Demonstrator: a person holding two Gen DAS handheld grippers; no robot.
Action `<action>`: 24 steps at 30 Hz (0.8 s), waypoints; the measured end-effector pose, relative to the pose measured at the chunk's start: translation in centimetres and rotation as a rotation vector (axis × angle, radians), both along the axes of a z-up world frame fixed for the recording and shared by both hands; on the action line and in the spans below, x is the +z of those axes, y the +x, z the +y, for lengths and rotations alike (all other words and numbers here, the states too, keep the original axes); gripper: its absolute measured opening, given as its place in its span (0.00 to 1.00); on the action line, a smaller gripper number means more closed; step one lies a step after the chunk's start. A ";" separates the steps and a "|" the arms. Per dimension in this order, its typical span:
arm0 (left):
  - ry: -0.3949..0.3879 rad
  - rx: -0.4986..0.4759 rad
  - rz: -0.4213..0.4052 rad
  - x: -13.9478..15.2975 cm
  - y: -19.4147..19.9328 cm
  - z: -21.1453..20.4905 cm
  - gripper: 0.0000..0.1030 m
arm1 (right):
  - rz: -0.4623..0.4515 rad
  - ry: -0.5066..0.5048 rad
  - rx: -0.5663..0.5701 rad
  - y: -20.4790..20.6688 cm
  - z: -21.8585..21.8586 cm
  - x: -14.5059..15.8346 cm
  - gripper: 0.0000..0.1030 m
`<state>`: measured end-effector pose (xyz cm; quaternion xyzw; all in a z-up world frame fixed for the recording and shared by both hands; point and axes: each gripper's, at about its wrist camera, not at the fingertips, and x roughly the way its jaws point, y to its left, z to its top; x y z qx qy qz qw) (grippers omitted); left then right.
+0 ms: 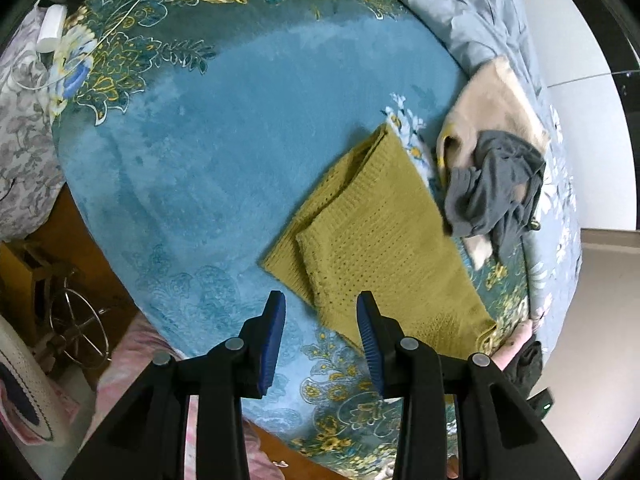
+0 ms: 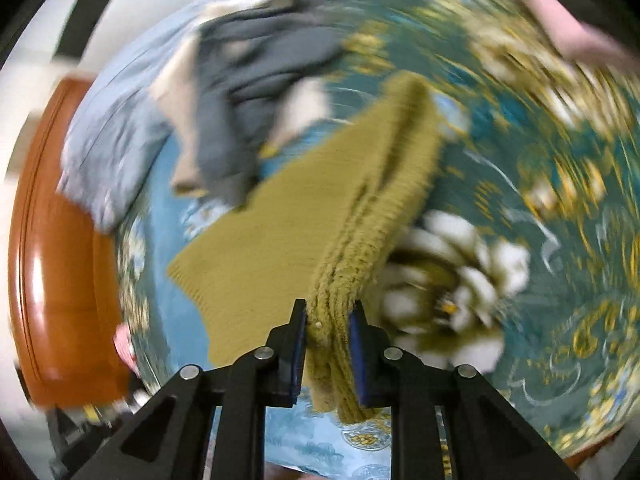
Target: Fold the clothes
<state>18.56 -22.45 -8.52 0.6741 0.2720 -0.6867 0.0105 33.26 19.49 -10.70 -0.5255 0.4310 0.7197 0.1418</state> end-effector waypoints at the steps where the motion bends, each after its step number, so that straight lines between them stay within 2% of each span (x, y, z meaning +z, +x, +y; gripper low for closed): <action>1: 0.004 0.001 0.001 0.1 0.0 -0.2 0.37 | 0.008 0.025 0.045 -1.8 -1.0 0.4 0.21; 7: 0.038 0.043 0.000 0.1 0.0 -2.8 0.37 | 0.038 0.191 0.326 -9.5 -8.9 3.0 0.21; 11: 0.060 0.082 -0.015 -0.9 -0.7 -5.3 0.37 | 0.049 0.260 0.499 -12.5 -14.6 3.4 0.21; 13: 0.070 0.100 -0.034 -1.7 -1.2 -6.5 0.37 | 0.041 0.279 0.582 -13.9 -17.7 2.8 0.21; 18: 0.100 0.105 -0.087 -4.4 -4.1 -9.0 0.37 | -0.027 0.308 0.699 -16.2 -23.5 0.8 0.21; 24: 0.119 0.040 -0.141 -7.1 -9.5 -10.5 0.37 | -0.166 0.341 0.755 -18.5 -28.2 -3.1 0.21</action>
